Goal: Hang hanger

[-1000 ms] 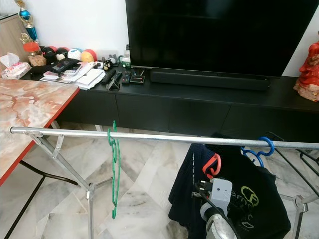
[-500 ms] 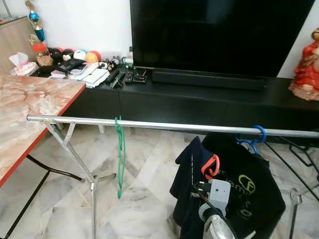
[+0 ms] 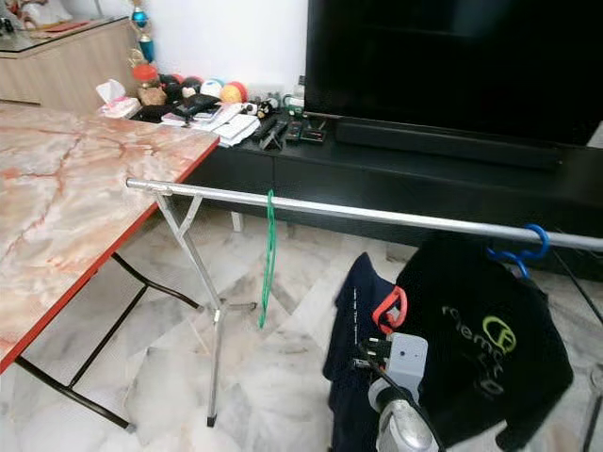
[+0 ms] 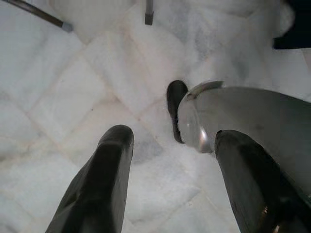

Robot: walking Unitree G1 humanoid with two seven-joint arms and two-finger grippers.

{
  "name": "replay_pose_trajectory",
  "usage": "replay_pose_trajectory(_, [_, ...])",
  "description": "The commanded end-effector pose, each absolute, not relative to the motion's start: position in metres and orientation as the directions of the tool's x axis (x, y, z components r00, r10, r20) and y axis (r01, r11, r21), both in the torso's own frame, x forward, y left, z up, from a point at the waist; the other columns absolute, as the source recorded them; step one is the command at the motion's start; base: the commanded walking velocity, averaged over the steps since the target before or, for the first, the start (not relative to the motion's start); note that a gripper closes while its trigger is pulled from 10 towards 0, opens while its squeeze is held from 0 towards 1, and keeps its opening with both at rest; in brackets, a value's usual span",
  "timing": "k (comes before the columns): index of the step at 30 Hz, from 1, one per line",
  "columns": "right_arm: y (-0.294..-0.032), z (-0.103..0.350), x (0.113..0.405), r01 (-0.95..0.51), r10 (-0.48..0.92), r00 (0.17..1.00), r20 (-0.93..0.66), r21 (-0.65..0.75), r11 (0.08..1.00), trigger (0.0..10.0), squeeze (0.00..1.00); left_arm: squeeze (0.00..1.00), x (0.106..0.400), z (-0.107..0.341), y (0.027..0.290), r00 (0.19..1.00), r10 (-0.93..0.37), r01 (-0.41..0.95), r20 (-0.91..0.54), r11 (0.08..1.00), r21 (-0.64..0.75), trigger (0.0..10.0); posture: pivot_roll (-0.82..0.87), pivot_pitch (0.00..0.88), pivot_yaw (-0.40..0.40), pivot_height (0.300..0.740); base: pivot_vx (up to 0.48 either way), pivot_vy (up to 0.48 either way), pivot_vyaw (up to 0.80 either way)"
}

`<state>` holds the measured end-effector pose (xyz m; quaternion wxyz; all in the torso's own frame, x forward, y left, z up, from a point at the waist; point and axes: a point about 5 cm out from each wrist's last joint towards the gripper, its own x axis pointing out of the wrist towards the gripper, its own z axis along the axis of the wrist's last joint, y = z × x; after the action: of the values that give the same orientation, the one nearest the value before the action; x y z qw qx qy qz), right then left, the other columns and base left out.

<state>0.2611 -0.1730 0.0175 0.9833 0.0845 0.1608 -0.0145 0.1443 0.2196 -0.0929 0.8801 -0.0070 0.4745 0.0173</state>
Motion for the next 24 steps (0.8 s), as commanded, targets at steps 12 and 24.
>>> replay_pose_trajectory(12, [-0.1746,0.0243,0.2668,0.051,-0.004,0.961,-0.277,0.163,0.985,10.0,0.00,0.00,0.1376,-0.0957,0.2194,0.529,0.033,-0.065,-0.848,0.998,-0.001,10.0,0.03,0.000,-0.020,0.740,-0.265,0.000,0.00])
replay_pose_trajectory(24, [-0.1744,0.0224,0.2673,0.041,0.005,0.960,-0.279,0.161,0.986,10.0,0.00,0.00,0.1356,-0.0964,0.2188,0.528,0.038,-0.072,-0.848,0.997,-0.001,10.0,0.04,0.000,-0.024,0.740,-0.259,0.000,0.00])
